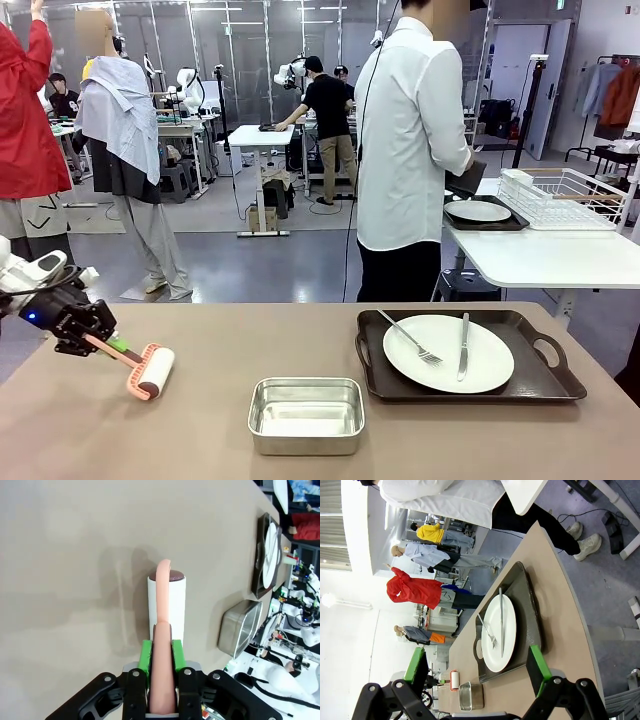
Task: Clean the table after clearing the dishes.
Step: When the left (or right) Handle tray is removed, use the left hand (or right hand) to clean the left (or right) side of the table with the Lint Roller.
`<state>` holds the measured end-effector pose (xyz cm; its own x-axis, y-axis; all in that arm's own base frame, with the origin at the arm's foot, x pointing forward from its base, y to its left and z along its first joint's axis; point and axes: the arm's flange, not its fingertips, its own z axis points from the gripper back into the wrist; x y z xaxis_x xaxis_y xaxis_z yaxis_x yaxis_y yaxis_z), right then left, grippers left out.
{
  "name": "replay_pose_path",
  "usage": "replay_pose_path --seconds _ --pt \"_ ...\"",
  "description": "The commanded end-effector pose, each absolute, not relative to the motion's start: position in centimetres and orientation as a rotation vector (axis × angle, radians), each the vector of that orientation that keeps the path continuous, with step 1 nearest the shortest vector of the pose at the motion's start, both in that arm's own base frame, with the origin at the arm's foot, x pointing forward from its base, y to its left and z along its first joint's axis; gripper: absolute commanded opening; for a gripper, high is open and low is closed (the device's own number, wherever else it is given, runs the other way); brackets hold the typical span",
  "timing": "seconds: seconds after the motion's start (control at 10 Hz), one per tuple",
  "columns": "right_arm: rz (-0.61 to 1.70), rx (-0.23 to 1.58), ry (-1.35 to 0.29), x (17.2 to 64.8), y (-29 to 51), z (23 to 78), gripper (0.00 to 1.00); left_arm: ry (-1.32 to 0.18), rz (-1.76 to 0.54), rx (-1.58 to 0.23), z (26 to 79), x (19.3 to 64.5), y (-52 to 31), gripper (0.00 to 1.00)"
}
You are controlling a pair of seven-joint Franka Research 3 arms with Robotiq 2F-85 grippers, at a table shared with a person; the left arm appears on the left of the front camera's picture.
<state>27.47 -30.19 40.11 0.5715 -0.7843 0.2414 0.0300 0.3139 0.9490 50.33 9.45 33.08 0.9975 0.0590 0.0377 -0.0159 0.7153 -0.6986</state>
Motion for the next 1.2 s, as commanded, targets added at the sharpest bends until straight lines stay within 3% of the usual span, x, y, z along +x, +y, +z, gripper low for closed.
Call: replay_pose_path --seconds 0.0,0.6,1.1 --pt "-0.627 1.148 -0.82 27.4 -30.2 40.4 1.0 -0.135 0.093 -0.598 31.7 51.3 13.0 0.2" --pt "-0.627 1.148 -0.82 27.4 -30.2 40.4 1.0 -0.208 0.139 -0.452 36.1 49.8 19.4 0.2" --pt "-0.627 1.148 -0.82 27.4 -30.2 40.4 1.0 -0.397 0.009 -0.45 49.4 43.4 19.6 0.2"
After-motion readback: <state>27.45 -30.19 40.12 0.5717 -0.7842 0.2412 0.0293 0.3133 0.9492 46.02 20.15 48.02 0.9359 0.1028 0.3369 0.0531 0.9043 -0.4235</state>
